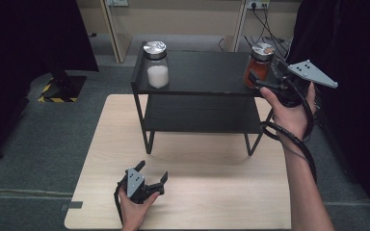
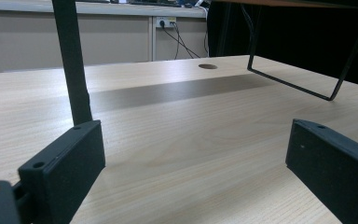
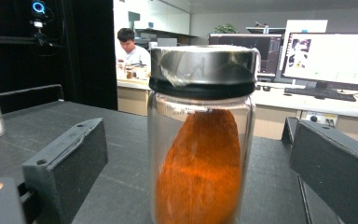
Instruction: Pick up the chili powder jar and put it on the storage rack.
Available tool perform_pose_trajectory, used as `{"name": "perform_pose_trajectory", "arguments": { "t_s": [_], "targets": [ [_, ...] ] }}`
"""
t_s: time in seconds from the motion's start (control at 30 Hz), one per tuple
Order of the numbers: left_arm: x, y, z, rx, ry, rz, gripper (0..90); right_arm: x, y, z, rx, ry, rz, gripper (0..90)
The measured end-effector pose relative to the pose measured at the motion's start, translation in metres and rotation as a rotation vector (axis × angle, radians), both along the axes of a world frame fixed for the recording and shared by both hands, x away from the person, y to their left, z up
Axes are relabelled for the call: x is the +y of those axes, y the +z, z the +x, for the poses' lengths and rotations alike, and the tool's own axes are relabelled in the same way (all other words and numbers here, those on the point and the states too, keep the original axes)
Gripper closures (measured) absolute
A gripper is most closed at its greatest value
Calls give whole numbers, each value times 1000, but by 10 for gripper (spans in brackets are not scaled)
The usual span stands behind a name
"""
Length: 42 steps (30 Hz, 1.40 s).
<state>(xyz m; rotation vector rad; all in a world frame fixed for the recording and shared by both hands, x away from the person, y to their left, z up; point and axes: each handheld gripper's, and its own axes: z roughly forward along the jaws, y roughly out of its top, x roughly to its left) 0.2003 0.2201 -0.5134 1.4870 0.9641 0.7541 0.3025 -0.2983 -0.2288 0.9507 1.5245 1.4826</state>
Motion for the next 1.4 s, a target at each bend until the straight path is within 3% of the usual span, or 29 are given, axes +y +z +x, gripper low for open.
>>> {"name": "perform_pose_trajectory", "arguments": {
  "t_s": [0.23, 0.8, 1.07, 1.4],
  "targets": [
    [0, 0, 0, 1, 0, -1, 38, -10, -7, -7, 5, 19, 12, 45],
    [0, 0, 0, 1, 2, -2, 38, -21, -28, -29, -22, 56, -11, 45],
    [0, 0, 0, 2, 3, -3, 37, -24, -41, -40, -84, 52, -1, 51],
    [-1, 0, 0, 1, 3, -3, 37, -28, -42, -50, -70, 53, -8, 50]
  ]
}}
